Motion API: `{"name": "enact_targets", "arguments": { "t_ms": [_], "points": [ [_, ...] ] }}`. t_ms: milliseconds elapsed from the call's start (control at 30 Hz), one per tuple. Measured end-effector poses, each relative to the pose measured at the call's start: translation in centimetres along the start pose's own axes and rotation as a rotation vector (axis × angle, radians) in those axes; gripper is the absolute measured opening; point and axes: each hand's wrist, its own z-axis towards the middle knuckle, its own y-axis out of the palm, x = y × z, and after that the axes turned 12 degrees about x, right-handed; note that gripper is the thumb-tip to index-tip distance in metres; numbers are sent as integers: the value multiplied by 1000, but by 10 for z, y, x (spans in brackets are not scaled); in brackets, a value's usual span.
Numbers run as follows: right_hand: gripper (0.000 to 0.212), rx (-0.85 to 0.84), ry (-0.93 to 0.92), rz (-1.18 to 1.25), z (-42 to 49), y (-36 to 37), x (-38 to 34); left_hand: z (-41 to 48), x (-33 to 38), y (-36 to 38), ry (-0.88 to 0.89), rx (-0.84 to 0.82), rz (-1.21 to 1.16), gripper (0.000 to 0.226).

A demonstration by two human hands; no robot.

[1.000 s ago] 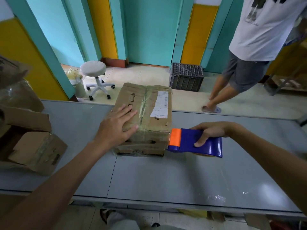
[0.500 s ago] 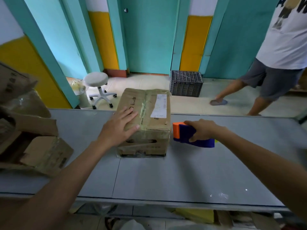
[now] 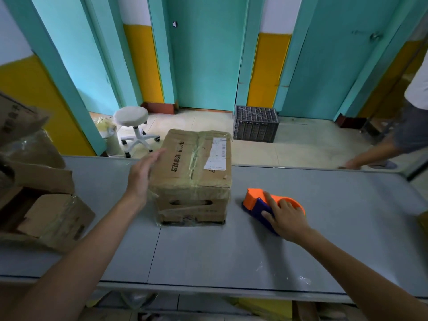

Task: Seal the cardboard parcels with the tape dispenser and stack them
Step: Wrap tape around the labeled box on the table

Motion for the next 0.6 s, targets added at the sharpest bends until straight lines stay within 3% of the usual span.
{"name": "enact_targets", "arguments": {
  "t_ms": [100, 167, 267, 367, 500, 600],
  "points": [
    [81, 25, 28, -137, 1, -10, 0, -6, 1, -9, 162, 107, 222, 25],
    [91, 156, 23, -138, 3, -23, -5, -14, -3, -19, 263, 159, 402, 32],
    [63, 302, 25, 336, 3, -53, -33, -24, -10, -27, 345, 166, 541, 42],
    [42, 242, 6, 836, 8, -75, -76, -28, -14, -24, 348, 74, 567, 47],
    [34, 302, -103, 862, 16, -61, -100, -23, -23, -29, 403, 53, 548, 46],
    [32, 483, -242, 700, 22, -52, -99, -19, -31, -36, 624, -1, 557, 42]
  ]
}}
